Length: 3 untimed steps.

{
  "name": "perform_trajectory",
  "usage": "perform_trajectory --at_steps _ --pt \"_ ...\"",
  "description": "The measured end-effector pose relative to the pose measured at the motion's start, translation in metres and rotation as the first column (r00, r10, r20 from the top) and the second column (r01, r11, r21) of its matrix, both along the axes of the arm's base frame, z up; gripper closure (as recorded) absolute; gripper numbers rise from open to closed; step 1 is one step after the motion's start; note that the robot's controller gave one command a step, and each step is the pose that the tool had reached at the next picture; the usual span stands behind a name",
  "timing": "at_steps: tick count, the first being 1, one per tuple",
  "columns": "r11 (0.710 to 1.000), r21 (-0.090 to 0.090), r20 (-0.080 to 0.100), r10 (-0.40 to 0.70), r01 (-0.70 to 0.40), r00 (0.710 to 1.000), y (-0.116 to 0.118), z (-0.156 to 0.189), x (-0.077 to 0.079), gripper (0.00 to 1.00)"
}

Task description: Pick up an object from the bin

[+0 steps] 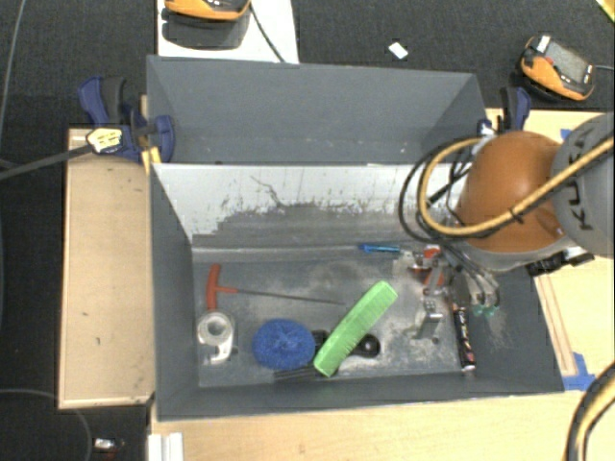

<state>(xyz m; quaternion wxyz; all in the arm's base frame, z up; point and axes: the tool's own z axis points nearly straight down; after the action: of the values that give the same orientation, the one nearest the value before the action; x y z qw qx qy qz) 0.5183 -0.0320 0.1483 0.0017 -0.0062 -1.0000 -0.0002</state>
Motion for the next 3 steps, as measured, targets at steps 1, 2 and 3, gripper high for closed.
perform_trajectory --at_steps 1,2,3 --pt "1.000 0.000 0.006 0.001 -0.001 1.000 0.000 0.003 0.002 0.00" --pt "0.978 -0.003 0.012 0.207 -0.207 0.978 0.055 -0.045 -0.013 0.00" --pt "0.953 0.001 0.004 0.304 -0.304 0.953 0.081 -0.054 -0.018 0.00"
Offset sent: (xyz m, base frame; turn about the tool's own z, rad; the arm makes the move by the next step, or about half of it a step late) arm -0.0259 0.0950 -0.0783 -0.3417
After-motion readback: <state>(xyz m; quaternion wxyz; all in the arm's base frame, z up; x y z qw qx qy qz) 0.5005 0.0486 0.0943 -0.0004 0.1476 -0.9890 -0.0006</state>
